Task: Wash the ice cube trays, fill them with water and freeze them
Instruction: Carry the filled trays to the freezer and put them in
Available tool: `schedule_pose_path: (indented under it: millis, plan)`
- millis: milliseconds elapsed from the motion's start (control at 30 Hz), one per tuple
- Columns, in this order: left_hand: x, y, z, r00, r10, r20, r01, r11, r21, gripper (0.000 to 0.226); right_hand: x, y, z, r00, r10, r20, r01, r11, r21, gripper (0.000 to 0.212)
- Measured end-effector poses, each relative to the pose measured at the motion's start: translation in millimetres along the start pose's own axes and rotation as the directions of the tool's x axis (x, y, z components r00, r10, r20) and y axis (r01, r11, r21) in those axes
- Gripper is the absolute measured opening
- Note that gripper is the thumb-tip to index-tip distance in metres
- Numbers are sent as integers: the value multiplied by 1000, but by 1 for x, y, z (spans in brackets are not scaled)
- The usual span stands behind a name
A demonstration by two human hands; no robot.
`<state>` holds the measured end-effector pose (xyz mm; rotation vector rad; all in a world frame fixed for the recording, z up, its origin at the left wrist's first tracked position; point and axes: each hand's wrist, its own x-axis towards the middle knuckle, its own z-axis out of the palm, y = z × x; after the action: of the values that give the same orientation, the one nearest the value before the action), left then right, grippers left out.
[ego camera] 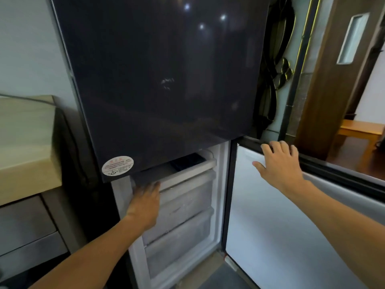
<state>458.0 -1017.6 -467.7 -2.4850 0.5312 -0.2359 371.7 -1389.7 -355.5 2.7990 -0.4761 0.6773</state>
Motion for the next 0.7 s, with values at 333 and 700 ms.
schedule_pose_path:
  millis: [333,700]
  plan:
    - [-43,-4,-39,950,27,-312,-127,944,-305,74,-21,49,-37,884,339,320,-318,941,-120,91]
    - [-139,-50,-85,738,-70,-672,-207,924,-323,68,-44,10,-65,872,314,375,-322,946,-44,100]
